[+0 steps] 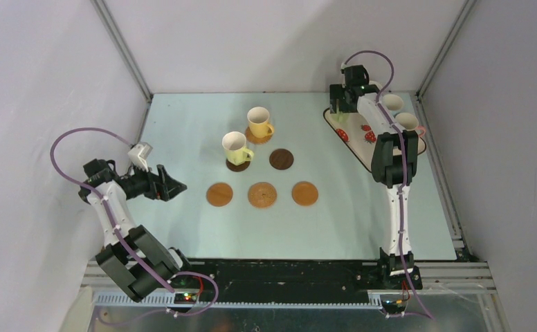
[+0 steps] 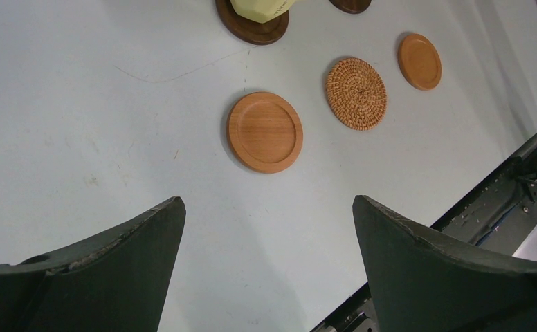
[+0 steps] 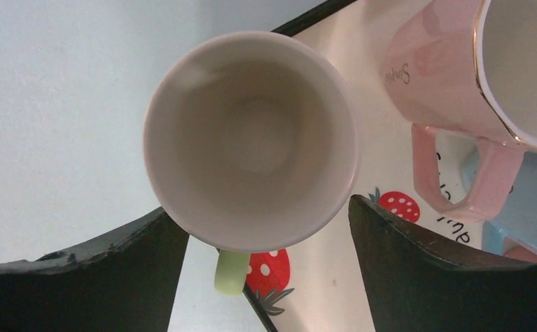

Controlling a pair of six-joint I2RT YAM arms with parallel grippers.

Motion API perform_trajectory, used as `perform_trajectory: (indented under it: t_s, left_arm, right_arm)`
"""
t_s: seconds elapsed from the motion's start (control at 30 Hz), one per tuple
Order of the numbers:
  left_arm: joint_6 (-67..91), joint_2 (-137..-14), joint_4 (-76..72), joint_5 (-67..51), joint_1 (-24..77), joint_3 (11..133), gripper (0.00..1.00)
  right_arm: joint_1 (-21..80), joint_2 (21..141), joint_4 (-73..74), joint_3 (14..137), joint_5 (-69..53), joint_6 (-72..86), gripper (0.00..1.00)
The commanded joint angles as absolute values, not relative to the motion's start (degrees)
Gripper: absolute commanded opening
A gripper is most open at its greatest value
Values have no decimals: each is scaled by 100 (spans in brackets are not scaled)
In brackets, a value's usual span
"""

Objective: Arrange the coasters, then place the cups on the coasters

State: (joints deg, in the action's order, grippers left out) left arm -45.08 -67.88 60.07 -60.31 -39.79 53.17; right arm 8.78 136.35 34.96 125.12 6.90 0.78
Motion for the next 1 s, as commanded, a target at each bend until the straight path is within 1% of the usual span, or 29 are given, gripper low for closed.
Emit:
perform_trajectory:
  t_s: [0.0, 0.1, 0.17, 0.27, 0.3, 0.33, 0.37, 0.4, 0.43, 0.47, 0.5, 0.63, 0.73, 0.87, 0.97]
  left_arm:
    - [-4498, -6728, 5928, -6109, -4034, 5367, 98]
    - [-4494, -6706, 5939, -6110, -4033, 5369, 98]
    - [-4499, -6698, 5940, -6114, -4037, 5362, 98]
    - [-4494, -6676, 5944, -6110, -4033, 5354, 98]
    - [-4492, -6674, 5943, -6111, -4029, 5353, 98]
    - [-4496, -6674, 5944, -6114, -4033, 5353, 98]
    - [-4499, -6676, 5949, -6116, -4034, 5359, 98]
    - [-4500, -6672, 5945, -6117, -4034, 5365, 98]
    - [-4500, -6672, 5955, -6113, -4030, 5362, 98]
    - [-4496, -6667, 5957, -6115, -4029, 5373, 98]
    - [-4503, -6664, 5959, -6117, -4031, 5371, 98]
    - [-4511, -6643, 5981, -6119, -4034, 5373, 98]
    - [-4518, -6621, 5986, -6130, -4033, 5378, 98]
    - [-4545, -6624, 6021, -6138, -4031, 5381, 98]
    - [-4577, -6619, 6055, -6151, -4033, 5387, 98]
  right_arm:
    - [800, 13621, 3495, 12473, 810, 15, 86]
    - [773, 13644, 3503, 12446, 733, 16, 79]
    - [761, 13644, 3503, 12445, 688, 17, 66]
    - [757, 13644, 3507, 12449, 617, 19, 54]
    - [749, 13646, 3518, 12447, 581, 18, 45]
    - [748, 13631, 3526, 12441, 492, 18, 41]
    - [739, 13627, 3549, 12439, 457, 13, 31]
    - [736, 13624, 3572, 12444, 378, 15, 25]
    - [733, 13610, 3620, 12445, 352, -97, 15]
    - [730, 13574, 3642, 12436, 288, -128, 10]
    - [734, 13537, 3670, 12404, 271, -166, 1]
    - [745, 13144, 3657, 12146, 143, -325, 0]
    - [829, 12438, 3520, 11820, -73, -493, 0]
    - [1066, 11561, 3122, 10855, -146, -1003, 0]
    - [1317, 10835, 2946, 10349, -217, -1199, 0]
